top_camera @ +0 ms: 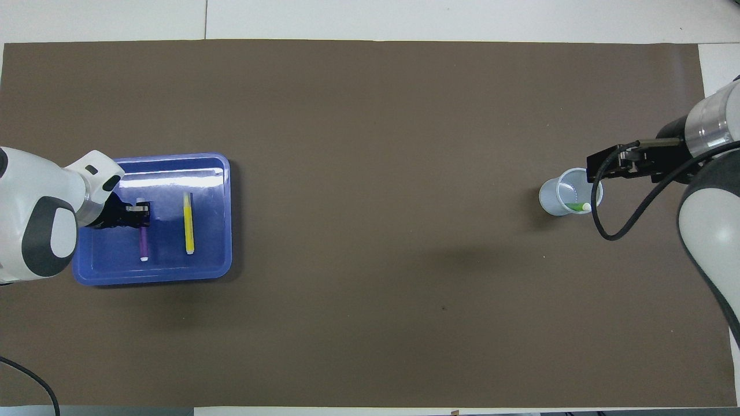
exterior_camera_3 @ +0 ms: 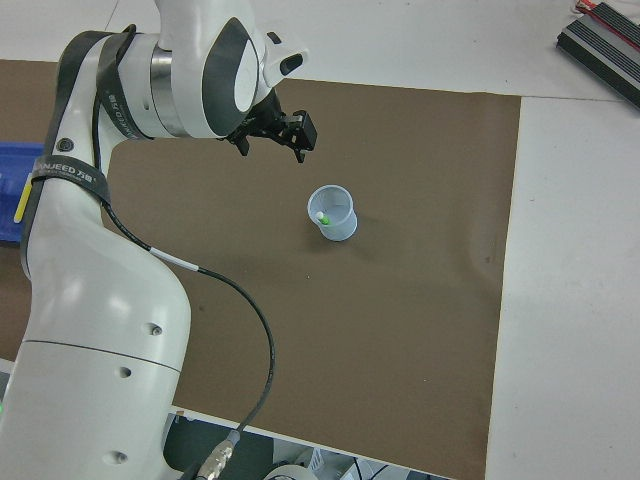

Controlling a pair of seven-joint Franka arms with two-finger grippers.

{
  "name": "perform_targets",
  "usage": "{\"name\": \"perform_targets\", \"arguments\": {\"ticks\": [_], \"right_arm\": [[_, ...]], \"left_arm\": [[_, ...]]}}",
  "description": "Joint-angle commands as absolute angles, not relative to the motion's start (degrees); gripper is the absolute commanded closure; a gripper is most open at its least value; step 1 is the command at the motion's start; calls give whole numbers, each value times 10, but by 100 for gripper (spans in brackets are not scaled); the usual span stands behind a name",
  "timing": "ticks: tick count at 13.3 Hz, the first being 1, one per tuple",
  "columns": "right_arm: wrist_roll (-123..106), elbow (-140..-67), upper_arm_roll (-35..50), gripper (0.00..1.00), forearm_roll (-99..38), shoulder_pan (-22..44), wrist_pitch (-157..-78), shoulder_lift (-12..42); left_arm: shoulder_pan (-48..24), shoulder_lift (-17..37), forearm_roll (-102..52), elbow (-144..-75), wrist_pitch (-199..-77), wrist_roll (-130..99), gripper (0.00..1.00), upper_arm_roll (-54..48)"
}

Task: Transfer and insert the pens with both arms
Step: 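Lift the purple pen with the left gripper toward the right gripper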

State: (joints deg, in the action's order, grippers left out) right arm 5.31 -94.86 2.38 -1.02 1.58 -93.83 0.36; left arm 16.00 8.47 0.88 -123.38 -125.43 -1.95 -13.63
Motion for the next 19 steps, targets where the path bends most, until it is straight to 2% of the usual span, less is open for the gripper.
{"name": "perform_targets", "arguments": {"ticks": [1,7,12,16,19], "right_arm": [[62,-947,26,0,3,13,-939,0],[63,-947,28,0,1,15,-941,-1],[60,-948,27,0,1,12,-955,0],[65,-947,41,0,-24,18,-957,1],[86,-948,48,0,-118,21,-967,1]], "left_arm": [[163,104,13,-1166,-1175,-23,100,-140],[153,105,-76,-1072,-1044,-143,100,-142],[110,97,-176,-999,-957,-362,100,-150],[107,69,-276,-996,-955,-546,100,-204],[106,62,-370,-1003,-968,-655,100,-233]]}}
